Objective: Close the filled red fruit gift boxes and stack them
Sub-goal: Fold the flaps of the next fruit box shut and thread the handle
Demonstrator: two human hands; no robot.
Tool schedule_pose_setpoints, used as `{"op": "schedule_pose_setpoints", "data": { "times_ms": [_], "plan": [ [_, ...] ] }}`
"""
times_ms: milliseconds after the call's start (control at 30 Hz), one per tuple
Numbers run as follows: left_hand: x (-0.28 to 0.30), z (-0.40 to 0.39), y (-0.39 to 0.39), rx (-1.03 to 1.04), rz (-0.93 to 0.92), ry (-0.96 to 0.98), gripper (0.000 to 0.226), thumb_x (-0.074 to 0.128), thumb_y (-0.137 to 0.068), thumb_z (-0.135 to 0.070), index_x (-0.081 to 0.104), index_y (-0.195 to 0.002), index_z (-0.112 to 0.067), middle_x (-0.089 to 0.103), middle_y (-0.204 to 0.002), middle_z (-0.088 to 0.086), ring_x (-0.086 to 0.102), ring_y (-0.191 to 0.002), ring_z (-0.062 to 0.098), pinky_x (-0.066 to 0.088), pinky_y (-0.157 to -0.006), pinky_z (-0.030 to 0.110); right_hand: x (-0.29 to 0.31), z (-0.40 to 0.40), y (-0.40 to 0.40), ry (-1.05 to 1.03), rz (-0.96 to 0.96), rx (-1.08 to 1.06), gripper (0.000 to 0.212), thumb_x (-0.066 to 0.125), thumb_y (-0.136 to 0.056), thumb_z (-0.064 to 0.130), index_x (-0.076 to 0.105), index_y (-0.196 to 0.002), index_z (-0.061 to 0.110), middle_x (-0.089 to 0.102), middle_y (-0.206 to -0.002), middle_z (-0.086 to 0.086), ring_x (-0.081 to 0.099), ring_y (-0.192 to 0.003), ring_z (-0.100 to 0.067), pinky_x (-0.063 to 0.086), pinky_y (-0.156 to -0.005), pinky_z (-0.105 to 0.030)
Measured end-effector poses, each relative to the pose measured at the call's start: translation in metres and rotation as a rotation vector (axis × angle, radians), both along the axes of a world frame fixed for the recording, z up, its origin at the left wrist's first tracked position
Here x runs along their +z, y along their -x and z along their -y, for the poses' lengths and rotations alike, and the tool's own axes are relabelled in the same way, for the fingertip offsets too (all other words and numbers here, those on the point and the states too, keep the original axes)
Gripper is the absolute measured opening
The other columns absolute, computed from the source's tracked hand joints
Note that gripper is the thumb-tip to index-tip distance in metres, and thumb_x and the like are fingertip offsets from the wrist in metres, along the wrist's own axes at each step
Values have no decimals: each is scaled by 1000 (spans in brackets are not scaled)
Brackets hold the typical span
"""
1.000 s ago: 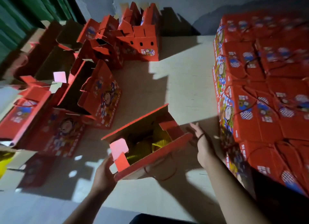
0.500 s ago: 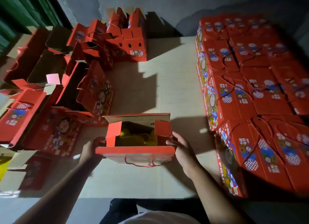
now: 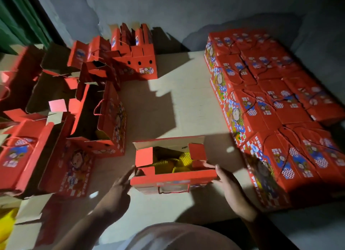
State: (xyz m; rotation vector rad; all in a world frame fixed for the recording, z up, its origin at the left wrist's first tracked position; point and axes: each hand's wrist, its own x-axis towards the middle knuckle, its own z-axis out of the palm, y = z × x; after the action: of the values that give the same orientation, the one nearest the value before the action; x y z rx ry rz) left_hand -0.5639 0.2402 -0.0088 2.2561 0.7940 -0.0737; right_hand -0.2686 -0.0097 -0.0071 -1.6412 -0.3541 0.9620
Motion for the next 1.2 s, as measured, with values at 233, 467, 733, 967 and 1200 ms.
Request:
{"op": "schedule_pose_setpoints", "data": {
  "times_ms": [233, 467, 733, 967, 1200],
  "plan": [
    [-8, -13, -10, 44, 279, 8, 50, 59, -95, -69, 39, -141, -70, 40, -155, -32, 49, -137, -3, 43, -109, 22, 3, 1, -4, 25, 47, 109, 46, 49, -103, 61, 71, -130, 31, 71, -133, 10, 64, -125, -3, 46, -102, -29],
    [-7, -6, -34, 257, 214, -220, 45, 67, -98, -30, 51, -140, -27, 53, -137, -3, 53, -125, 20, 44, -102, 33, -13, -31, -21, 318, 644, 143, 64, 73, -94, 21, 48, -151, 35, 57, -130, 8, 63, -115, -13, 54, -99, -36],
    [9, 5, -54, -87, -146, -379, 95, 80, -77, -62, 41, -155, -24, 39, -148, -3, 37, -137, 23, 53, -101, 47, -14, -37, -21, 303, 967, 510, 83, 78, -78, 64, 52, -145, 24, 33, -146, 12, 38, -131, -11, 45, -107, -31],
    [5, 12, -57, -57, -133, -465, 82, 90, -73, -38, 55, -144, -17, 54, -130, 1, 47, -125, 24, 55, -95, 43, -15, -30, -20, 323, 1010, 568, 100, 85, -78, 52, 36, -161, 22, 32, -151, 9, 37, -139, -16, 37, -113, -28],
    [10, 22, -52, -15, -123, -465, 76, 86, -76, -38, 54, -145, -29, 60, -123, -4, 55, -119, 22, 57, -86, 41, -15, -20, -14, 295, 1069, 540, 89, 86, -80, 48, 45, -157, 27, 48, -154, 8, 46, -139, -16, 40, -114, -29]
  ]
}}
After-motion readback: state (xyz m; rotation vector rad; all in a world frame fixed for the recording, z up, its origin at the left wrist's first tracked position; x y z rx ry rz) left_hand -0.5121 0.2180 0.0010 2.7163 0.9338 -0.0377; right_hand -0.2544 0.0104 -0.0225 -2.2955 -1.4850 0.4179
